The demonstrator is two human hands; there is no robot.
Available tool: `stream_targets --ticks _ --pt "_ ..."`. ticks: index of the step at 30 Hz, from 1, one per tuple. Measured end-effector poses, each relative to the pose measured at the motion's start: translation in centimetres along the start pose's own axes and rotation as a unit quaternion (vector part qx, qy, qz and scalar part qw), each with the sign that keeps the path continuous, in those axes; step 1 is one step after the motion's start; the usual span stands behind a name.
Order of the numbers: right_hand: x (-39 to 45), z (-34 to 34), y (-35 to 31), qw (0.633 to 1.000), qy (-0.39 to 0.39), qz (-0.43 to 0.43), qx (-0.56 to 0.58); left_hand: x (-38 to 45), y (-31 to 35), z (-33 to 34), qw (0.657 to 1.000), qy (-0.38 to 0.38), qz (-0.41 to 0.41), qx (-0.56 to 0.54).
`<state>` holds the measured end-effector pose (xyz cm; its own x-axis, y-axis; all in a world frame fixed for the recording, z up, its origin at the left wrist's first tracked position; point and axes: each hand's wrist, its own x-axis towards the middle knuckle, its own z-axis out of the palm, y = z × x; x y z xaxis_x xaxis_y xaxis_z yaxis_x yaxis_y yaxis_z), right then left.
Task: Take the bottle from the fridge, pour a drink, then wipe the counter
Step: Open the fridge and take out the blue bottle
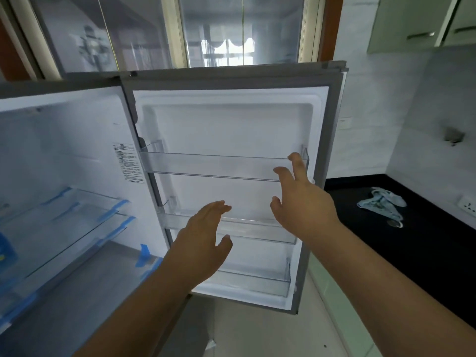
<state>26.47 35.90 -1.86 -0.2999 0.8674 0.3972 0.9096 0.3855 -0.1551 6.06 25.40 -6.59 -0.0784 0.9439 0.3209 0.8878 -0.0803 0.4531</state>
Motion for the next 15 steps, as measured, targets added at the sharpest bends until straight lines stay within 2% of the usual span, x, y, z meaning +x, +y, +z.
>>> stream_targets --ticks 3,6,9,12,14,15 --pt "1.0 0.9 -0.5 1.000 0.020 -0.014 0.008 3.2 0.2 -0.6 0.998 0.036 0.001 0.046" --pt "2.4 1.0 -1.8 0.993 0.066 -0.076 0.054 6.8 0.4 -1.3 0.990 0.080 0.004 0.116" --pt "3.9 1.4 -3.7 0.981 0.097 -0.132 0.104 9.3 -0.3 -0.7 0.985 0.084 0.006 0.153" --pt "4.8 3.0 -5.2 0.960 0.137 -0.201 0.135 10.0 -1.3 -0.1 0.989 0.074 0.054 0.118" --pt "5.7 4.6 -6.3 0.949 0.113 -0.244 0.166 9.8 -2.8 -0.4 0.991 0.075 0.059 0.098" --pt "6.2 5.3 -7.0 0.945 0.090 -0.258 0.180 9.5 -3.7 -0.7 0.991 0.083 0.031 0.096"
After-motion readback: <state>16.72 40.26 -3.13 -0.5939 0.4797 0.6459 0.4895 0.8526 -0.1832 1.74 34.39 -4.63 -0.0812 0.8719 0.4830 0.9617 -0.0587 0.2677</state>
